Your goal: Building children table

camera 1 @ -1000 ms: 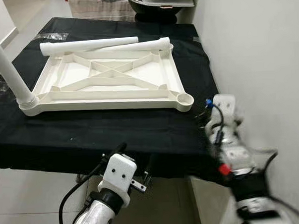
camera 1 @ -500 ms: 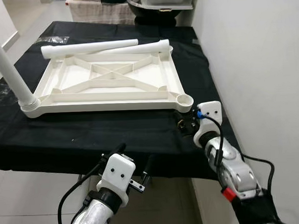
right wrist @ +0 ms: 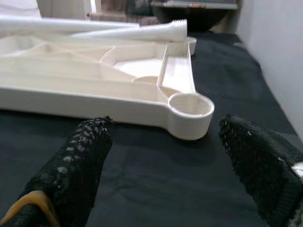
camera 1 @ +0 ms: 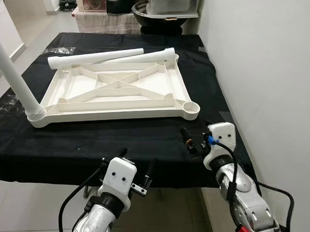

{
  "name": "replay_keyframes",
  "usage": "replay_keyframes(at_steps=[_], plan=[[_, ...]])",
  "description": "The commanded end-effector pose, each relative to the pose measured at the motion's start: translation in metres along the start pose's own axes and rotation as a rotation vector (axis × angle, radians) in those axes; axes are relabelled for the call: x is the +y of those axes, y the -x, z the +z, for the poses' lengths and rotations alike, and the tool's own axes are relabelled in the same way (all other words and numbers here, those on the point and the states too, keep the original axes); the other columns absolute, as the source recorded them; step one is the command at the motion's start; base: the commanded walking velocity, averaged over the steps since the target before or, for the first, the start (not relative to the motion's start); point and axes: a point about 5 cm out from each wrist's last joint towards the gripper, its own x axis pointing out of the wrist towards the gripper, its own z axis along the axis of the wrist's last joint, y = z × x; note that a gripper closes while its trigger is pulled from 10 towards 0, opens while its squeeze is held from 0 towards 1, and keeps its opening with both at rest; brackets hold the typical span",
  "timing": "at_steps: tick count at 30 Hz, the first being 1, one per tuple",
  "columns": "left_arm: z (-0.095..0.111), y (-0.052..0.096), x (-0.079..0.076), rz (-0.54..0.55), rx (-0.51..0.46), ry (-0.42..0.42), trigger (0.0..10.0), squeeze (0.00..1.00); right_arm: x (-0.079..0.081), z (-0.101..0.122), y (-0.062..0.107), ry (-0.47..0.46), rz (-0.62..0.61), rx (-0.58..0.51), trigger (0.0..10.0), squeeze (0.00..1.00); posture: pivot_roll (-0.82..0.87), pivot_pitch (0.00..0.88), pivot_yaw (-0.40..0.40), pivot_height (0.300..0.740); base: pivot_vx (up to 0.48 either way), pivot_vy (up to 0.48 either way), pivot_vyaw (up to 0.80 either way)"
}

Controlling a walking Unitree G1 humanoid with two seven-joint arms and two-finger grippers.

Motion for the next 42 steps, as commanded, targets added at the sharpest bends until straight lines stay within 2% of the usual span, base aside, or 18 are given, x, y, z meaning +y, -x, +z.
replay_keyframes(at_steps=[1,5,9,25,29,42], plan=[[-0.005,0.001,-0.001,-0.004,0.02,0.008,10.0,0.0,0.005,-0.002,0.008,0.001,0.03,0.003,10.0,0.0,0.08,0.1,-0.05,0.74,0.0,0.0,0.0],[-0.01,0.002,-0.002,-0.008,0.036,0.009,10.0,0.0,0.019,-0.014,0.028,0.032,0.081,0.041,10.0,0.0,0.07,0.091,-0.042,0.74,0.0,0.0,0.0],[-0.013,0.0,-0.001,-0.006,0.044,0.018,10.0,0.0,0.029,-0.018,0.037,0.03,0.119,0.042,10.0,0.0,0.07,0.082,-0.04,0.74,0.0,0.0,-0.59],[-0.029,-0.007,0.0,0.008,0.075,0.033,10.0,0.0,0.035,-0.028,0.034,0.07,0.148,0.076,10.0,0.0,0.05,0.033,-0.034,0.74,0.0,0.0,-0.79],[-0.031,-0.009,0.0,0.007,0.078,0.031,10.0,0.0,0.034,-0.031,0.032,0.078,0.148,0.087,10.0,0.0,0.05,0.026,-0.04,0.74,-0.306,0.0,-0.71],[-0.033,-0.01,-0.001,0.011,0.075,0.034,10.0,0.0,0.032,-0.035,0.03,0.107,0.114,0.113,10.0,0.0,0.04,0.019,-0.041,0.74,-0.48,0.0,0.0]])
